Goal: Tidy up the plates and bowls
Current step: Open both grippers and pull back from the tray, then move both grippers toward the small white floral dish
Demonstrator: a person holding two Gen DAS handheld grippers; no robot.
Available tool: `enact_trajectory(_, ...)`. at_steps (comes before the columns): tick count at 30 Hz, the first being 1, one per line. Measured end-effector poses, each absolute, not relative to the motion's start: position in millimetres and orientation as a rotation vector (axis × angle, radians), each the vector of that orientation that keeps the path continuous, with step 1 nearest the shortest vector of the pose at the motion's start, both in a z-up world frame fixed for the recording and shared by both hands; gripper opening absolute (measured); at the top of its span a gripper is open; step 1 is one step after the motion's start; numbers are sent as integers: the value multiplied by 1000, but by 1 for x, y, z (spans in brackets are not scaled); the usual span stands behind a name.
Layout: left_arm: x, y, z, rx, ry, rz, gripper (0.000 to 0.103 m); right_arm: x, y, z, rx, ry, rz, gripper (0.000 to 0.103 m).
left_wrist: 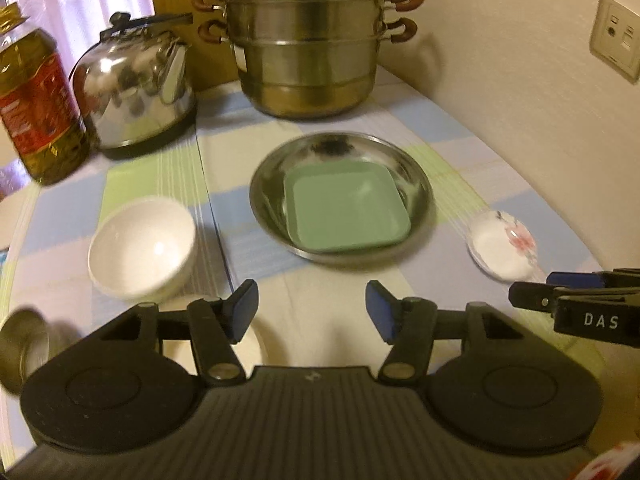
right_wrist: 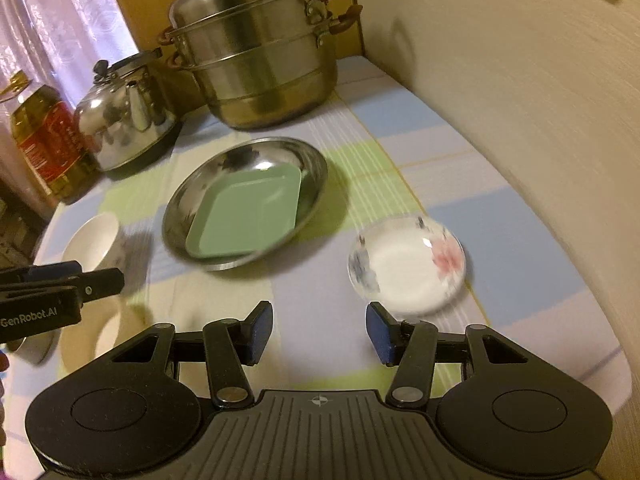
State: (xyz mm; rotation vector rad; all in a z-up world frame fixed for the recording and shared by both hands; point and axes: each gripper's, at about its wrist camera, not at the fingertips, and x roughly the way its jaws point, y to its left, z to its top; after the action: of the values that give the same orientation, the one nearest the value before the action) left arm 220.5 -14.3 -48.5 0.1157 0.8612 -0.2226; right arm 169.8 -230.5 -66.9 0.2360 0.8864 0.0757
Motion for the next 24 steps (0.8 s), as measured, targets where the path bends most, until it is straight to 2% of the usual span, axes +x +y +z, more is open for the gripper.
enact_trajectory(4, 197, -22, -46, 96, 905, -209, 54, 147, -239, -61, 232, 904, 98, 52)
enact_trajectory(24, 118, -43, -42, 22, 964, -90, 54, 83, -271, -59, 240, 953, 177, 52)
